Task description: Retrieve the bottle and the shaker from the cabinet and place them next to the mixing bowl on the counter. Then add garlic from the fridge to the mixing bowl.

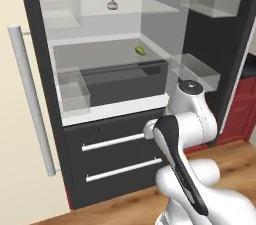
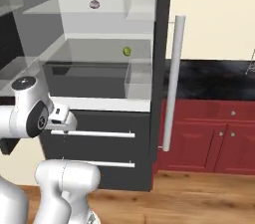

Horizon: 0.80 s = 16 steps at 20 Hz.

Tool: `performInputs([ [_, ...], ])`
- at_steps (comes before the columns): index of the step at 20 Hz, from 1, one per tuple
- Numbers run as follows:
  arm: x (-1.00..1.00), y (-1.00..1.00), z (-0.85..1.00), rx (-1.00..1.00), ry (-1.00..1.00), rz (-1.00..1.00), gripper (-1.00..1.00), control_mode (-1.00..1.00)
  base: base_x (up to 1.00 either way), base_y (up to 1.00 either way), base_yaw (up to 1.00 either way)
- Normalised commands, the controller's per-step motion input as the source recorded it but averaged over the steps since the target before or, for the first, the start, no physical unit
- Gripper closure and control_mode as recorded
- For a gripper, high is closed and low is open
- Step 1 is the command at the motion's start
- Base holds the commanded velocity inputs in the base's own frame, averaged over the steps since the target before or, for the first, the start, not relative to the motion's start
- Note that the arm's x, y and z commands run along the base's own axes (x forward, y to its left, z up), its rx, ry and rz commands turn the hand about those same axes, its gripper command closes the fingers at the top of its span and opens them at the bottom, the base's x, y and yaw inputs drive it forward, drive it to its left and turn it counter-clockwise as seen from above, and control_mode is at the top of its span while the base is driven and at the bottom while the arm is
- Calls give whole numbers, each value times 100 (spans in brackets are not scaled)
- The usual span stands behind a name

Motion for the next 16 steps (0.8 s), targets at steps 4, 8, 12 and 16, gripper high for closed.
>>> performInputs([
  [4,0,0,0,0,0,0,-100,100,83,0,0],
  [8,0,0,0,0,0,0,-100,100,79,6,1],
  [12,0,0,0,0,0,0,-100,100,75,9,1],
  [16,13,0,0,0,-1,1,-100,-100,35,1,2],
])
